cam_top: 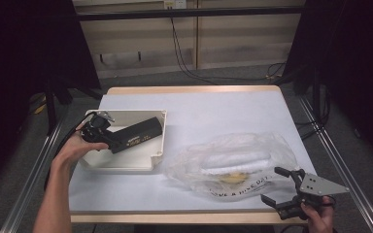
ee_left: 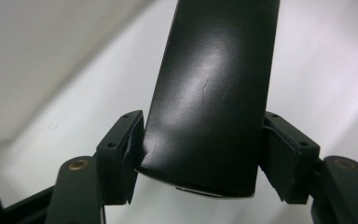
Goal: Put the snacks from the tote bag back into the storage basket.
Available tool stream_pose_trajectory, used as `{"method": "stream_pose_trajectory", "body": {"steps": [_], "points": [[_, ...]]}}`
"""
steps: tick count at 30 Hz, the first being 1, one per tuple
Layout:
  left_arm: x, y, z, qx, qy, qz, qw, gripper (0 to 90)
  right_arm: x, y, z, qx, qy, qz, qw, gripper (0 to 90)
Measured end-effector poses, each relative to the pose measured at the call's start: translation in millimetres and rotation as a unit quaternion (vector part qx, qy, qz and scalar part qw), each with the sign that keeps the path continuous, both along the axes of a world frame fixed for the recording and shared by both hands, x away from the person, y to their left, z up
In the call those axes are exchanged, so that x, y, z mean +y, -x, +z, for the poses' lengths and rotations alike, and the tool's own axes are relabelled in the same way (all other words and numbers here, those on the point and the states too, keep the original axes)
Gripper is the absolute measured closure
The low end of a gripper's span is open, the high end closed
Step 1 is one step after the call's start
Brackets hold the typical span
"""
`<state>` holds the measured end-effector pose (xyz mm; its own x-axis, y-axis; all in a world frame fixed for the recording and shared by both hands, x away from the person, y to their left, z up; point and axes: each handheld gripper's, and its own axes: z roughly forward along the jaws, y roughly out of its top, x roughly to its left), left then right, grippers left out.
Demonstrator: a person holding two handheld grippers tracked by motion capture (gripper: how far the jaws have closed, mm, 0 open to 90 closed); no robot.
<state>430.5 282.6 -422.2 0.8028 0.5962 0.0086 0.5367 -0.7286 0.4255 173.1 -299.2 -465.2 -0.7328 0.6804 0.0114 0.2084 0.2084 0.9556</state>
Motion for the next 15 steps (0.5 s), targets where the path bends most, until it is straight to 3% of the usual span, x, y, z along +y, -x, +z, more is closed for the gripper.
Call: {"method": "stream_pose_trajectory", "body": {"steps": [1, 4, 5, 11, 15], "points": [[-0.3, -1.2, -0.4, 0.001, -0.009, -0.004, 0.9999, 35.4, 0.1, -0.3, -0.1, -0.001, 0.000, 0.001, 1.0000, 0.6], [-0.2, -3.6, -2.6, -0.002, -0.009, 0.020, 0.9998, 32.9, 0.4, -0.1, -0.1, -0.001, 0.000, 0.000, 1.0000, 0.6], [1.2, -6.0, -2.1, -0.009, -0.019, 0.021, 0.9996, 31.7, 0.4, 0.1, 0.0, -0.001, 0.000, 0.000, 1.0000, 0.6], [3.0, -10.7, -3.5, 0.001, -0.016, 0.062, 0.9979, 26.8, 0.1, -0.1, -0.1, -0.001, 0.000, 0.002, 1.0000, 0.6], [-1.0, -14.0, -3.8, 0.000, -0.016, 0.058, 0.9982, 25.8, 0.7, -0.1, -0.2, -0.001, 0.001, 0.001, 1.0000, 0.6]]}}
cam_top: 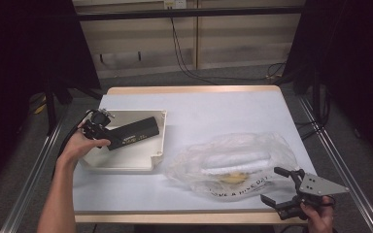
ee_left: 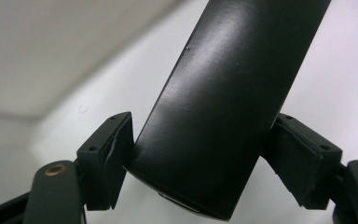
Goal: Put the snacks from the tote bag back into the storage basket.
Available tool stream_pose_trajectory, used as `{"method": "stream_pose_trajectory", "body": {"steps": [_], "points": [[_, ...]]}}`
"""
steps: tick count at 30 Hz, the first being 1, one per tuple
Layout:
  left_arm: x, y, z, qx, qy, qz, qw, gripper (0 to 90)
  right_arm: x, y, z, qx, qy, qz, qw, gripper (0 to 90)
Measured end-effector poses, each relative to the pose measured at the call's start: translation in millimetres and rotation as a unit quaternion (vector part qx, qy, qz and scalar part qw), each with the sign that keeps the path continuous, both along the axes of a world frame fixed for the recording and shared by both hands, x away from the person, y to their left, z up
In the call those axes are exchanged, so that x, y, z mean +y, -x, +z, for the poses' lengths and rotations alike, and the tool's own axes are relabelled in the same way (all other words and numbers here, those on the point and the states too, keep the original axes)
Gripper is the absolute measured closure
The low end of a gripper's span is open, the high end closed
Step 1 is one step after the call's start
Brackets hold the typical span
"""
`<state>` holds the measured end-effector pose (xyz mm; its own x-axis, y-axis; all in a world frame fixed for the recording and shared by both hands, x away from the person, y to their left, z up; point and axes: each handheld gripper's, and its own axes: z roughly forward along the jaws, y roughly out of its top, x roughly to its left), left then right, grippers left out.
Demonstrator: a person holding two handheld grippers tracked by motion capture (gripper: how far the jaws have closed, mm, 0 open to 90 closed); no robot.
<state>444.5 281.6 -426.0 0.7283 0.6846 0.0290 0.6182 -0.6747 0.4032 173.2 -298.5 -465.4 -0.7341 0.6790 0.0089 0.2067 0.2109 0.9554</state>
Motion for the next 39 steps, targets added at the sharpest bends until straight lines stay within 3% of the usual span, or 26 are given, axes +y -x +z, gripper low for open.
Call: {"method": "stream_pose_trajectory", "body": {"steps": [2, 7, 14, 18, 24, 33, 37, 39], "points": [[-3.5, -2.5, -1.5, 0.003, 0.007, -0.001, 1.0000, 25.7, 0.1, -0.1, 0.0, -0.001, 0.000, 0.001, 1.0000, 0.5], [-13.4, -8.0, -2.2, 0.001, -0.002, -0.009, 1.0000, 23.9, -0.2, 0.2, 0.0, -0.001, 0.001, 0.001, 1.0000, 0.6], [-19.4, -13.5, -5.6, 0.004, -0.009, 0.001, 1.0000, 20.3, -0.3, 0.5, 0.1, -0.003, 0.004, 0.006, 1.0000, 0.5], [-16.4, -14.3, -6.3, 0.000, 0.002, -0.005, 1.0000, 20.3, 0.2, 0.1, -0.1, -0.002, 0.005, 0.003, 1.0000, 0.5], [-16.3, -15.6, -10.5, -0.011, 0.021, 0.011, 0.9997, 15.0, 0.1, -0.6, -0.2, 0.000, 0.006, 0.000, 1.0000, 0.5], [-12.0, -14.3, -11.0, -0.021, 0.046, 0.012, 0.9986, 9.5, -2.6, -2.3, -1.9, 0.001, 0.001, 0.002, 1.0000, 0.4], [-11.2, -12.6, -7.8, -0.023, 0.071, 0.019, 0.9970, 8.1, -3.3, -3.0, -2.2, 0.004, 0.001, -0.002, 1.0000, 0.5], [-8.7, -11.3, -4.7, -0.036, 0.073, 0.018, 0.9965, 7.4, -3.6, -3.1, -2.6, 0.005, 0.000, -0.003, 1.0000, 0.5]]}}
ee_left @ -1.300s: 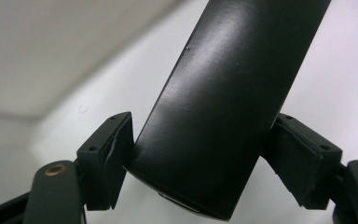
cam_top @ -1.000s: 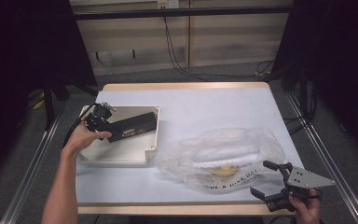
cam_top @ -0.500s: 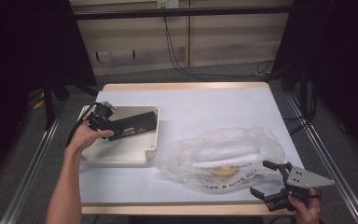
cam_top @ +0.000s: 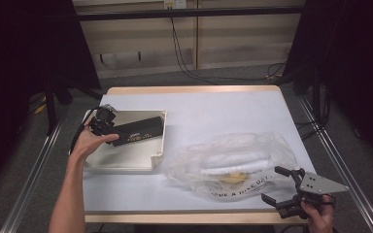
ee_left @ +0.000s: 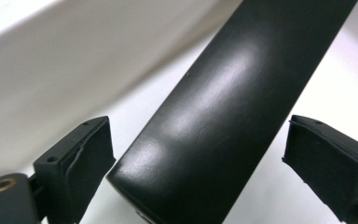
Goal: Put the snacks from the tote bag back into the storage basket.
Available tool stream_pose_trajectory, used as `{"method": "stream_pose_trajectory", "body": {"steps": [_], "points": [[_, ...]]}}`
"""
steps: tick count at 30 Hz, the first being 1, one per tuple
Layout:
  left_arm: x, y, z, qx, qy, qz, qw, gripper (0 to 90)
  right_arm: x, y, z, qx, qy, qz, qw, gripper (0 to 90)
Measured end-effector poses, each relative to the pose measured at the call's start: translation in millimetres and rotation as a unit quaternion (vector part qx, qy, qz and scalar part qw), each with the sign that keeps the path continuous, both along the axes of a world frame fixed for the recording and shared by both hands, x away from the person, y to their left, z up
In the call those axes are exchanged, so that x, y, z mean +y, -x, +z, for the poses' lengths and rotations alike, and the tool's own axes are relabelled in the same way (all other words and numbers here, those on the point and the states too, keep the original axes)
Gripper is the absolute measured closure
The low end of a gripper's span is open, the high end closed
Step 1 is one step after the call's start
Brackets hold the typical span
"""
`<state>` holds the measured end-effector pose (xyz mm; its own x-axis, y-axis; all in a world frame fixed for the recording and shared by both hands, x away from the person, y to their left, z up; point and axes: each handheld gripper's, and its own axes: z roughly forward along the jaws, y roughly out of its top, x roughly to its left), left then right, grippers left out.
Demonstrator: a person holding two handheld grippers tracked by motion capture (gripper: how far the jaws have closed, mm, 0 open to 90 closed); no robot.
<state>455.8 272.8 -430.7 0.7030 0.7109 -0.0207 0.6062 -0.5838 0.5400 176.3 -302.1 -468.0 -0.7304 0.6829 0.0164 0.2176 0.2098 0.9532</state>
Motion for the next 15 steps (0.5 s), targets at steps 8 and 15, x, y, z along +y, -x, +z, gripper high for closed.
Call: {"method": "stream_pose_trajectory", "body": {"steps": [8, 15], "points": [[10.5, 17.3, 16.7, -0.041, 0.017, 0.022, 0.9988, 12.2, -0.8, 1.6, 0.2, -0.002, 0.000, -0.002, 1.0000, 0.4], [17.4, 36.6, 24.7, -0.078, 0.055, 0.064, 0.9933, 31.6, -1.4, 1.1, 0.1, -0.002, -0.001, -0.002, 1.0000, 0.4]]}}
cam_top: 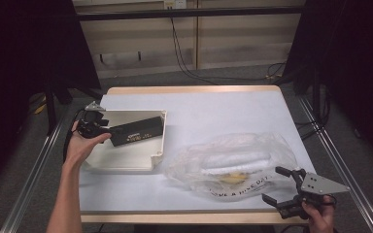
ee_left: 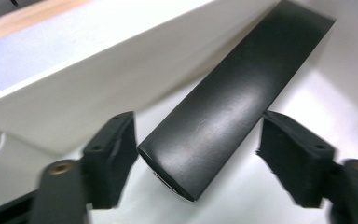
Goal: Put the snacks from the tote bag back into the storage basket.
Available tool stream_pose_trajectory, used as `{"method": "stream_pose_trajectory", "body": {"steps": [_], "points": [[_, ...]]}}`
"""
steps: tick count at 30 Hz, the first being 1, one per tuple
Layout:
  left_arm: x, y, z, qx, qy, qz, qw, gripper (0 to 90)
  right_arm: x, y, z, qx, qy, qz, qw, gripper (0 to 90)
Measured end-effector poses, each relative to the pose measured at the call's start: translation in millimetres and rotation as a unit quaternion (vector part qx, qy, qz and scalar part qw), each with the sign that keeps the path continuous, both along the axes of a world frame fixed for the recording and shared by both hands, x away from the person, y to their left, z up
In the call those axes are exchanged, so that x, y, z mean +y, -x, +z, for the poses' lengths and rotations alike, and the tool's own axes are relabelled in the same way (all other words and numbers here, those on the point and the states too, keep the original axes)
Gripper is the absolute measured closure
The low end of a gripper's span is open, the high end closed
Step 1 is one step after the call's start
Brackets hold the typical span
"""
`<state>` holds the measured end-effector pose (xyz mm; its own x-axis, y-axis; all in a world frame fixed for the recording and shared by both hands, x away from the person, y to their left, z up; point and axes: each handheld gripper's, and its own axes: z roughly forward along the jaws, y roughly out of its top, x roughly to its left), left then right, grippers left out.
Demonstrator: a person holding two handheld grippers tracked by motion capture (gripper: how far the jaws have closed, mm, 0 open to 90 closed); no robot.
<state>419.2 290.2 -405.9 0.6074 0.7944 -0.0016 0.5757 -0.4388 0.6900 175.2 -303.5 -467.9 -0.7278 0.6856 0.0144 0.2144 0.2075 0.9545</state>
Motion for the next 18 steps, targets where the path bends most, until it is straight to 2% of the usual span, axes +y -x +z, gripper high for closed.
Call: {"method": "stream_pose_trajectory", "body": {"steps": [1, 2, 3, 7, 8, 10, 11, 13, 14, 15, 18], "points": [[0.3, 3.9, 0.3, 0.001, 0.006, -0.006, 1.0000, 33.2, 0.2, 0.0, 0.1, 0.000, 0.000, 0.000, 1.0000, 0.4], [-0.3, 7.2, -0.6, -0.010, 0.008, -0.013, 0.9998, 36.4, 0.2, 0.1, 0.2, -0.002, 0.000, 0.000, 1.0000, 0.4], [-1.4, 11.4, -1.9, -0.011, 0.012, -0.012, 0.9998, 38.7, 0.1, 0.4, 0.2, 0.000, -0.001, 0.002, 1.0000, 0.4], [-1.9, 19.6, -5.0, -0.019, -0.002, -0.013, 0.9997, 54.0, 0.9, 1.2, 0.5, 0.001, -0.004, 0.003, 1.0000, 0.4], [-2.5, 22.7, -5.5, -0.020, 0.000, -0.009, 0.9998, 56.4, 1.5, 1.0, 0.6, -0.002, -0.002, 0.005, 1.0000, 0.4], [-3.1, 27.8, -6.5, -0.025, 0.006, -0.017, 0.9995, 64.0, 2.1, 2.2, 1.0, 0.001, 0.000, 0.003, 1.0000, 0.4], [-3.6, 29.7, -5.8, -0.023, -0.005, -0.020, 0.9995, 67.2, 2.5, 2.2, 1.1, 0.001, -0.001, 0.005, 1.0000, 0.4], [-3.2, 32.8, -4.9, -0.028, -0.010, -0.023, 0.9993, 76.0, 3.0, 2.2, 1.7, -0.002, -0.001, 0.007, 1.0000, 0.4], [-3.3, 33.4, -6.9, -0.028, -0.004, -0.023, 0.9993, 80.5, 3.6, 2.7, 2.0, -0.002, 0.001, 0.003, 1.0000, 0.4], [-2.9, 32.6, -8.6, -0.018, -0.013, -0.032, 0.9992, 84.1, 3.8, 2.9, 2.0, -0.002, 0.003, 0.003, 1.0000, 0.4], [-5.5, 31.0, -18.1, 0.000, -0.024, -0.035, 0.9991, 89.5, 3.5, 3.4, 2.4, 0.001, 0.000, 0.011, 0.9999, 0.4]]}}
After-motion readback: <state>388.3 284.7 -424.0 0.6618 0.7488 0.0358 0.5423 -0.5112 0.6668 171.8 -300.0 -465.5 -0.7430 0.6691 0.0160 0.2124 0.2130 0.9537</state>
